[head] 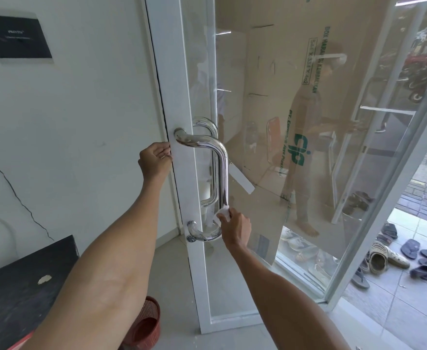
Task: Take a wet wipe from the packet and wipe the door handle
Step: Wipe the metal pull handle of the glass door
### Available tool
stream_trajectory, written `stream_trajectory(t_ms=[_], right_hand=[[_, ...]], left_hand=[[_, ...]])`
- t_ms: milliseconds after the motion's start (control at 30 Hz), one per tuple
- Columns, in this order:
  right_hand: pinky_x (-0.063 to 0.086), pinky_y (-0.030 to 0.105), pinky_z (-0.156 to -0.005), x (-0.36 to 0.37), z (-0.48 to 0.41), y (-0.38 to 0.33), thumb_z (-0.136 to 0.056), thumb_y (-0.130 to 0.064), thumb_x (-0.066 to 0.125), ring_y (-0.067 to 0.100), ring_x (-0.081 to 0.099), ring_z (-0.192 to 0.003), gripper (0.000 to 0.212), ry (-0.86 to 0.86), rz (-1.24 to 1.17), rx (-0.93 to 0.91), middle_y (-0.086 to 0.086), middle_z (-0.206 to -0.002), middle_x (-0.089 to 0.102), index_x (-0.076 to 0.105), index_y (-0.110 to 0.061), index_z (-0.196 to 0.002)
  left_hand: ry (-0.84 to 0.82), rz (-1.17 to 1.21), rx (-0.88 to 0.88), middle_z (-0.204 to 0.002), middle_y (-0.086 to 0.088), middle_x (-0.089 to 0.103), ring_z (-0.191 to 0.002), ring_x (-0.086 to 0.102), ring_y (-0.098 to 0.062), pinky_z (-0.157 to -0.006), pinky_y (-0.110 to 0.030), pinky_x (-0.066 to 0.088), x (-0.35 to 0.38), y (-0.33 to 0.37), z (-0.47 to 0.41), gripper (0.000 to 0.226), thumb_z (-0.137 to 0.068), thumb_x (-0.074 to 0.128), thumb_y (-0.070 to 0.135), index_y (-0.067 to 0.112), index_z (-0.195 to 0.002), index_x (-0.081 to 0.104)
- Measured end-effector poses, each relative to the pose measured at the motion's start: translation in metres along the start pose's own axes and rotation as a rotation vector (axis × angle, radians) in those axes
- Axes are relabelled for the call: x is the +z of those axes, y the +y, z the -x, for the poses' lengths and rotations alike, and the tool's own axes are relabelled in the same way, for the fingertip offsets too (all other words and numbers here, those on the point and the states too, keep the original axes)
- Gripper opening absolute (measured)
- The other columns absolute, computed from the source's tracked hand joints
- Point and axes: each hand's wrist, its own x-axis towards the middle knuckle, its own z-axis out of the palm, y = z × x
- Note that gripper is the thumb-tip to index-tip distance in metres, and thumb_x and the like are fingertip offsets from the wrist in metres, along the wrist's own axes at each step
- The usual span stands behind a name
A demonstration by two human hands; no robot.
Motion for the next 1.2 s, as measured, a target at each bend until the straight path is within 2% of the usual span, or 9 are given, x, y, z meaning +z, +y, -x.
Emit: stream_trajectory(t_ms=[200, 400, 567, 667, 733, 800, 900, 1000, 1200], right_hand=[[0.034, 0.026, -0.057, -0.008, -0.009, -0.017, -0.083, -0.042, 0.068, 0.03, 0.063, -0.064, 0.029, 0.137, -0.033, -0.109, 0.009, -0.078, 0.073, 0.068, -0.015, -0.096], [0.054, 0.033, -0.068, 0.016, 0.001, 0.01, -0.083, -0.037, 0.068, 0.028, 0.068, -0.077, 0.027, -0.024, 0.009, 0.013, 0.009, -0.092, 0.074, 0.067, -0.016, -0.1], [0.043, 0.028, -0.06, 0.017, 0.001, 0.013, -0.083, -0.036, 0.067, 0.03, 0.066, -0.075, 0.024, -0.011, -0.013, 0.027, 0.01, -0.087, 0.074, 0.068, -0.014, -0.093], [0.048, 0.03, -0.057, 0.012, -0.009, -0.001, -0.082, -0.04, 0.068, 0.027, 0.064, -0.065, 0.026, 0.082, -0.071, -0.037, 0.007, -0.078, 0.073, 0.067, -0.015, -0.089], [0.044, 0.029, -0.056, 0.013, -0.011, -0.005, -0.083, -0.04, 0.068, 0.028, 0.063, -0.064, 0.026, 0.11, -0.105, -0.047, 0.006, -0.078, 0.072, 0.065, -0.014, -0.087], [0.039, 0.028, -0.057, 0.017, -0.008, 0.0, -0.084, -0.036, 0.067, 0.029, 0.063, -0.067, 0.025, 0.082, -0.13, -0.023, 0.007, -0.079, 0.072, 0.065, -0.011, -0.088], [0.043, 0.03, -0.062, 0.028, -0.001, 0.013, -0.084, -0.028, 0.069, 0.029, 0.061, -0.073, 0.021, -0.028, -0.175, 0.067, 0.01, -0.082, 0.07, 0.064, -0.008, -0.087], [0.046, 0.034, -0.066, 0.034, 0.002, 0.02, -0.085, -0.025, 0.068, 0.029, 0.06, -0.076, 0.019, -0.116, -0.209, 0.138, 0.009, -0.081, 0.067, 0.057, -0.011, -0.081], [0.046, 0.031, -0.077, 0.028, -0.002, 0.017, -0.089, -0.031, 0.064, 0.031, 0.063, -0.099, 0.031, -0.194, -0.216, 0.191, 0.011, -0.107, 0.07, 0.063, -0.008, -0.11]], left_hand=[[0.033, 0.015, -0.003, -0.091, -0.008, 0.073, -0.081, 0.067, -0.012, -0.09, -0.028, 0.056, 0.004, -0.008, 0.001, 0.028, -0.077, 0.059, -0.01, 0.003, -0.098, 0.073], [0.023, -0.038, 0.062, -0.088, -0.011, 0.074, -0.078, 0.068, -0.014, -0.085, -0.027, 0.057, 0.002, -0.004, -0.003, 0.023, -0.08, 0.058, -0.006, 0.003, -0.093, 0.074], [-0.007, -0.057, 0.044, -0.085, -0.007, 0.073, -0.079, 0.069, -0.014, -0.089, -0.029, 0.057, -0.001, -0.008, -0.006, 0.022, -0.079, 0.06, -0.005, 0.006, -0.092, 0.074], [0.018, -0.04, 0.05, -0.086, -0.007, 0.073, -0.079, 0.068, -0.013, -0.088, -0.029, 0.057, 0.002, -0.007, -0.004, 0.021, -0.079, 0.059, -0.006, 0.005, -0.092, 0.073], [0.033, -0.031, 0.059, -0.086, -0.007, 0.072, -0.08, 0.068, -0.013, -0.087, -0.026, 0.057, 0.004, -0.005, -0.002, 0.021, -0.08, 0.059, -0.007, 0.006, -0.091, 0.072], [0.033, -0.026, 0.064, -0.086, -0.006, 0.071, -0.081, 0.067, -0.011, -0.084, -0.021, 0.056, 0.004, -0.003, 0.0, 0.021, -0.08, 0.058, -0.007, 0.008, -0.09, 0.07], [0.018, -0.039, 0.077, -0.088, -0.004, 0.07, -0.082, 0.066, -0.009, -0.079, -0.011, 0.053, 0.001, -0.003, 0.001, 0.021, -0.082, 0.057, -0.006, 0.009, -0.091, 0.069], [-0.008, -0.075, 0.075, -0.089, -0.005, 0.071, -0.082, 0.066, -0.01, -0.08, -0.014, 0.053, 0.001, -0.01, 0.003, 0.021, -0.082, 0.057, -0.004, 0.007, -0.093, 0.07], [-0.101, -0.128, 0.027, -0.083, -0.003, 0.07, -0.077, 0.065, -0.012, -0.079, -0.019, 0.054, 0.017, -0.032, 0.025, 0.018, -0.08, 0.062, -0.002, 0.013, -0.088, 0.069]])
